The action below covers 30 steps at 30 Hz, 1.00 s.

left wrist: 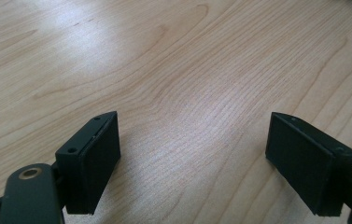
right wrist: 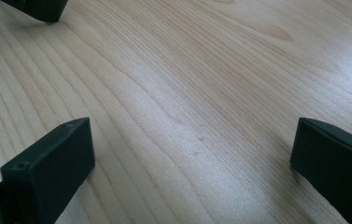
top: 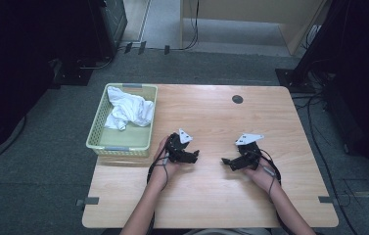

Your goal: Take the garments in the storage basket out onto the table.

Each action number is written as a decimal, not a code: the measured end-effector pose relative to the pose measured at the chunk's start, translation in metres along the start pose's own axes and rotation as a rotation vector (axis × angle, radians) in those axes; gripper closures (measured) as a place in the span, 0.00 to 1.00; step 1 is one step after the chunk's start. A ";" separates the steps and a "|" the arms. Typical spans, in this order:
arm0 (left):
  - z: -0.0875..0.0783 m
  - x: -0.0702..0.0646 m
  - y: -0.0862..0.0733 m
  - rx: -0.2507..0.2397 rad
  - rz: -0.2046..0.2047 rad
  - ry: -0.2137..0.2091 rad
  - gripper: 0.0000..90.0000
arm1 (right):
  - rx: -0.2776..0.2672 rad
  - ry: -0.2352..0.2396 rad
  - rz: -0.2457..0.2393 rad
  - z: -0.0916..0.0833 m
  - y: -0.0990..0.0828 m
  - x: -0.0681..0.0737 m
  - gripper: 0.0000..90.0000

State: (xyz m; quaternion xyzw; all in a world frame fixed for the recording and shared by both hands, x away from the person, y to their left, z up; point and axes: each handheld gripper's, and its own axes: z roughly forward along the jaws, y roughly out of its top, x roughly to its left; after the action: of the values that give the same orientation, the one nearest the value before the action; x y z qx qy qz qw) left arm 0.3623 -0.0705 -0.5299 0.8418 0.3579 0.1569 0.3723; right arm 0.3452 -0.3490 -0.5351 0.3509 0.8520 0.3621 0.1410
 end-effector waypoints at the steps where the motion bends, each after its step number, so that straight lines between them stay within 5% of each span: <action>1: 0.000 0.000 0.000 0.000 0.000 0.001 0.20 | 0.000 0.000 0.000 0.000 0.000 0.000 0.00; 24: -0.002 0.000 -0.001 0.002 -0.031 0.038 0.20 | 0.000 -0.008 0.004 0.000 0.000 0.001 0.00; 25: 0.000 -0.001 -0.001 0.018 -0.032 0.038 0.18 | -0.001 -0.009 0.006 0.000 0.000 0.001 0.00; 26: 0.002 -0.002 0.000 0.039 -0.028 0.038 0.00 | 0.001 -0.011 0.010 0.000 0.000 0.001 0.00; 30: 0.002 -0.003 0.000 0.044 -0.020 0.026 0.00 | 0.000 -0.013 0.012 0.000 0.000 0.001 0.00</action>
State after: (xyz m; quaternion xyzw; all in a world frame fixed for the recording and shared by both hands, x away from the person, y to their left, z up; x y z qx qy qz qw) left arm 0.3616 -0.0739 -0.5315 0.8441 0.3745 0.1560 0.3507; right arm 0.3447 -0.3486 -0.5351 0.3584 0.8489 0.3608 0.1442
